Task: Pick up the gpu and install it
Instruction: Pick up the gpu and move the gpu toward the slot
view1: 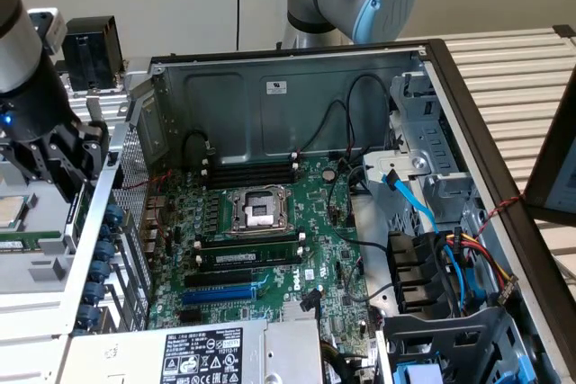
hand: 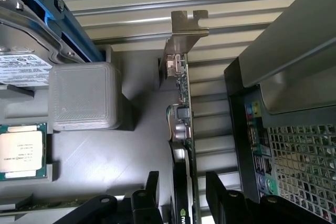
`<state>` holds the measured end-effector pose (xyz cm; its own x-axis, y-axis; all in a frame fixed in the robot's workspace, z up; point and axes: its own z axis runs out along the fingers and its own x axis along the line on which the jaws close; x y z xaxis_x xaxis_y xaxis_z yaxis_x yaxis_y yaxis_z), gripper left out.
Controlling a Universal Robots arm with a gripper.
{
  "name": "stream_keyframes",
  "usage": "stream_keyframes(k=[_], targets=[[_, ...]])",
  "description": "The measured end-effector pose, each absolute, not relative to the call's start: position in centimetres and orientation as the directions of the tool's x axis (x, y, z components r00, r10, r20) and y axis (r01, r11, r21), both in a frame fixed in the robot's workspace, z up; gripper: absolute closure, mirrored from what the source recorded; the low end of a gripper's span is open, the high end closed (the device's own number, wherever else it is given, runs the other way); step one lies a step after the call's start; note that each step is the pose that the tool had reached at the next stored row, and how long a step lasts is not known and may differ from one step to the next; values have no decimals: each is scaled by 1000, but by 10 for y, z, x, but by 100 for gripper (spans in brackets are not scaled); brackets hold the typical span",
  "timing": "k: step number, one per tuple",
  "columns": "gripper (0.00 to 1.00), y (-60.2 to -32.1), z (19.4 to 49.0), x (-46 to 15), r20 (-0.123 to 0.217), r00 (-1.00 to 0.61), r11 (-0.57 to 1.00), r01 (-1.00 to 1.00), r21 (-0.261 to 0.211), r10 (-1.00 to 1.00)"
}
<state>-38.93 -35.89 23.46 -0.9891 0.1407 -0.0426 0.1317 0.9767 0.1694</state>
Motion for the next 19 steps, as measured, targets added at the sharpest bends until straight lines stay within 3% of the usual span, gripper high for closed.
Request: stream_keyframes(k=[6, 19], targets=[[52, -359, 231, -389, -39, -989, 972, 132, 194, 142], [52, -359, 227, -389, -38, -992, 975, 110, 194, 120]])
